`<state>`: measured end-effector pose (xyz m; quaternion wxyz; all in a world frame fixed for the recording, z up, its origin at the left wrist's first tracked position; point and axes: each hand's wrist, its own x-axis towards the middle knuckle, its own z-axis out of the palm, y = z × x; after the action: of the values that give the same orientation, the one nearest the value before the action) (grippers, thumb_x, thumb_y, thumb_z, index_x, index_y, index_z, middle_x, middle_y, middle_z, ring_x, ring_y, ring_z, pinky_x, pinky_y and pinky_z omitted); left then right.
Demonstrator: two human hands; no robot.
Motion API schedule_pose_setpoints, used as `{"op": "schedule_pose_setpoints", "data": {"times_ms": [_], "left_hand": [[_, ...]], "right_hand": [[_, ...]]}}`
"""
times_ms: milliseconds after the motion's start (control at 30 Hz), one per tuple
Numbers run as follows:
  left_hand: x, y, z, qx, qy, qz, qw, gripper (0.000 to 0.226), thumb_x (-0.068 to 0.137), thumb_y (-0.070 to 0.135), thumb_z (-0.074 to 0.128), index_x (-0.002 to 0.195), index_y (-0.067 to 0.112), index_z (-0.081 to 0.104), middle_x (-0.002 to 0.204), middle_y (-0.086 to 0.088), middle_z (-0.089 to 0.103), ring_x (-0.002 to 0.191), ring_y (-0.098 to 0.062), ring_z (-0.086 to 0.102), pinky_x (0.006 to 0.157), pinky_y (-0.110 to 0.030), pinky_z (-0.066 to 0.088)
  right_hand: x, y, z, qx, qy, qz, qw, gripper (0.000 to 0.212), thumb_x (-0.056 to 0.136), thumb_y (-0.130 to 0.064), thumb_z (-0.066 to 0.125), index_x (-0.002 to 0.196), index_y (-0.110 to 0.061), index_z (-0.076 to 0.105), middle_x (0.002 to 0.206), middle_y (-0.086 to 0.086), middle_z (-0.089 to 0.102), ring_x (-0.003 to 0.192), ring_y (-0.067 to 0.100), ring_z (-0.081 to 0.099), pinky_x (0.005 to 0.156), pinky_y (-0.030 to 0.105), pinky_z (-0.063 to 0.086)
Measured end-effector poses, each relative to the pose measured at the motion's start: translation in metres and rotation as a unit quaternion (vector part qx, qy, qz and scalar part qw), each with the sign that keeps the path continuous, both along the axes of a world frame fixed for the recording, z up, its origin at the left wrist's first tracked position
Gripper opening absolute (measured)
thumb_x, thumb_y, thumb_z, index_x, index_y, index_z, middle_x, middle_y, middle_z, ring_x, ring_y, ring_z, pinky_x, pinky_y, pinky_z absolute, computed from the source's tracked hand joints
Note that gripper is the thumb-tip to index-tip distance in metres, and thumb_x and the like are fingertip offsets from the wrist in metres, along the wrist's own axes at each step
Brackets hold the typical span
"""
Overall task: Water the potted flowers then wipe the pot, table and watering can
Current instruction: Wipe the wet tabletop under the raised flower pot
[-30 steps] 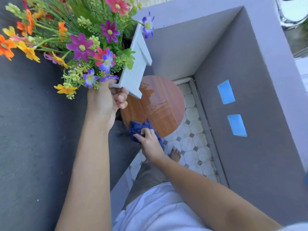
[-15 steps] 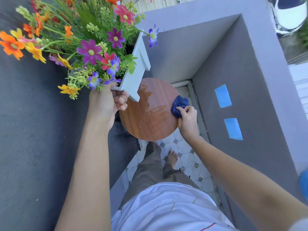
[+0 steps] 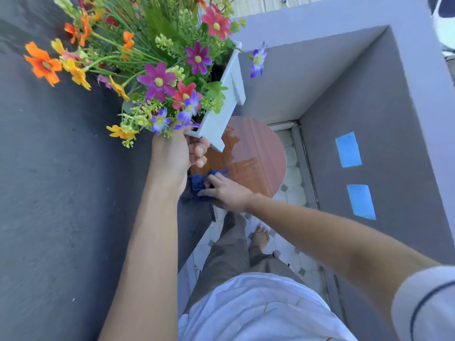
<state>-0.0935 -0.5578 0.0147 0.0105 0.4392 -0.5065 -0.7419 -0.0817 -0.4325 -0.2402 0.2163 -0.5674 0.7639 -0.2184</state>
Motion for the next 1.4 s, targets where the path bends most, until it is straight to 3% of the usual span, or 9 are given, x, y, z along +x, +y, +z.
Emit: {"op": "schedule_pose_setpoints", "data": {"times_ms": [133,233,333,500,667,800,1033,1233,1400], "left_hand": [[0.004,0.0,-0.002,-0.017,0.002,-0.008,1.0,0.036,0.098,0.002,0.031,0.067,0.009,0.048,0.049,-0.008,0.056,0.031,-0.009,0.042,0.033,-0.015,0.031],[0.004,0.001,-0.002,-0.033,-0.009,-0.008,0.999,0.036,0.098,0.003,0.032,0.067,0.01,0.048,0.055,-0.011,0.055,0.032,-0.009,0.042,0.034,-0.016,0.032],[0.001,0.001,-0.001,-0.052,-0.033,-0.003,0.998,0.037,0.099,0.004,0.032,0.066,0.011,0.047,0.056,-0.008,0.051,0.031,-0.007,0.042,0.035,-0.017,0.033],[0.003,0.002,0.002,-0.045,-0.013,0.0,0.999,0.036,0.096,0.002,0.03,0.067,0.012,0.047,0.057,-0.011,0.053,0.033,-0.008,0.041,0.035,-0.017,0.031],[0.002,0.002,0.002,-0.05,-0.018,0.011,0.999,0.031,0.096,0.003,0.033,0.07,0.011,0.046,0.059,-0.013,0.053,0.034,-0.01,0.04,0.035,-0.018,0.031],[0.003,0.003,0.002,-0.037,-0.013,0.011,0.999,0.03,0.096,0.002,0.033,0.071,0.009,0.048,0.051,-0.008,0.055,0.032,-0.009,0.04,0.034,-0.017,0.031],[0.003,0.002,0.003,-0.05,-0.012,0.004,0.999,0.028,0.095,0.002,0.033,0.072,0.009,0.047,0.052,-0.009,0.054,0.034,-0.01,0.038,0.036,-0.018,0.029],[0.001,0.001,0.002,-0.05,-0.01,0.002,0.999,0.029,0.096,0.002,0.033,0.073,0.008,0.05,0.054,-0.009,0.055,0.035,-0.01,0.04,0.036,-0.018,0.031],[0.003,-0.001,0.001,-0.037,-0.005,-0.005,0.999,0.026,0.096,0.003,0.032,0.078,0.006,0.051,0.056,-0.01,0.055,0.034,-0.009,0.04,0.035,-0.018,0.031]], "right_hand": [[-0.092,0.006,-0.003,0.008,0.024,-0.125,0.992,0.056,0.074,0.003,0.058,0.126,-0.019,0.066,0.109,0.014,0.051,0.099,0.035,0.046,0.087,0.04,0.04],[-0.146,0.02,-0.007,0.01,0.018,-0.373,0.928,0.054,0.074,0.003,0.056,0.123,-0.016,0.069,0.108,0.016,0.052,0.1,0.038,0.048,0.092,0.039,0.039],[-0.157,0.022,-0.006,0.014,0.006,-0.485,0.874,0.048,0.081,0.002,0.054,0.125,-0.012,0.067,0.113,0.018,0.052,0.108,0.039,0.047,0.099,0.039,0.04],[-0.08,0.018,-0.01,-0.009,0.045,-0.401,0.915,0.048,0.076,0.001,0.063,0.12,-0.017,0.068,0.105,0.007,0.052,0.097,0.028,0.045,0.085,0.04,0.044],[0.023,0.014,-0.014,-0.059,-0.02,-0.143,0.988,0.034,0.086,-0.005,0.063,0.118,-0.016,0.07,0.102,0.009,0.055,0.09,0.03,0.051,0.078,0.039,0.042],[0.04,0.004,-0.018,-0.05,-0.009,-0.015,0.999,0.047,0.08,0.002,0.064,0.121,-0.02,0.07,0.11,0.006,0.057,0.096,0.028,0.048,0.07,0.041,0.043],[-0.069,-0.037,-0.009,-0.063,0.006,-0.205,0.977,0.039,0.084,-0.01,0.052,0.115,-0.022,0.072,0.117,0.01,0.061,0.101,0.035,0.051,0.079,0.036,0.041],[-0.139,-0.025,-0.004,-0.012,0.024,-0.456,0.89,0.035,0.081,-0.014,0.059,0.111,-0.024,0.074,0.107,0.005,0.059,0.1,0.029,0.047,0.079,0.033,0.038],[-0.094,-0.037,-0.004,-0.026,0.06,-0.407,0.911,0.025,0.082,-0.011,0.063,0.1,-0.024,0.074,0.103,0.003,0.063,0.094,0.032,0.051,0.071,0.044,0.048]]}}
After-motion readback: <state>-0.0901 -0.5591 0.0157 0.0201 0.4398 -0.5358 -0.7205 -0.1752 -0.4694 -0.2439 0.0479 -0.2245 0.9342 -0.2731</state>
